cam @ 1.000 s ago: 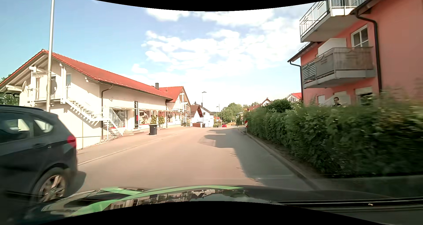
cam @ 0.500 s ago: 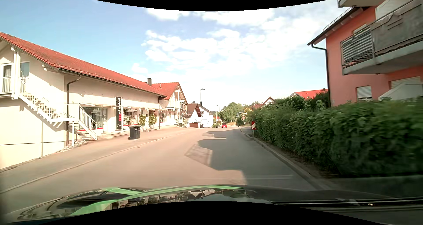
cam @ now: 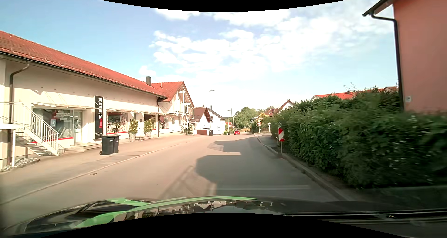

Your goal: Follow the waypoints while adhering to traffic rules and regulations

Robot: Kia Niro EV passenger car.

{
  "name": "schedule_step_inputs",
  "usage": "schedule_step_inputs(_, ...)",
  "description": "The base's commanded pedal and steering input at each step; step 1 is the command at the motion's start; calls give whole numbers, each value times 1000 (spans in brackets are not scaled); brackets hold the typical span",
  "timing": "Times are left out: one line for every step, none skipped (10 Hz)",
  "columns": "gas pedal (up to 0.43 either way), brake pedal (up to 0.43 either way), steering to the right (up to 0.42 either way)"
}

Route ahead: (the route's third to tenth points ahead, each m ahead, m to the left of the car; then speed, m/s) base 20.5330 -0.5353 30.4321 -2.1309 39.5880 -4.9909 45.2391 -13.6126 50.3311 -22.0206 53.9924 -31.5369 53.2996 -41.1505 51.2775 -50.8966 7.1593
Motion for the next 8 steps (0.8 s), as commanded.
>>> schedule_step_inputs(0, 0, -2)
schedule_step_inputs(0, 0, -2)
schedule_step_inputs(0, 0, 0)
schedule_step_inputs(0, 0, 0)
schedule_step_inputs(0, 0, 0)
schedule_step_inputs(39, 0, 0)
schedule_step_inputs(59, 0, 0)
schedule_step_inputs(87, 0, 0)
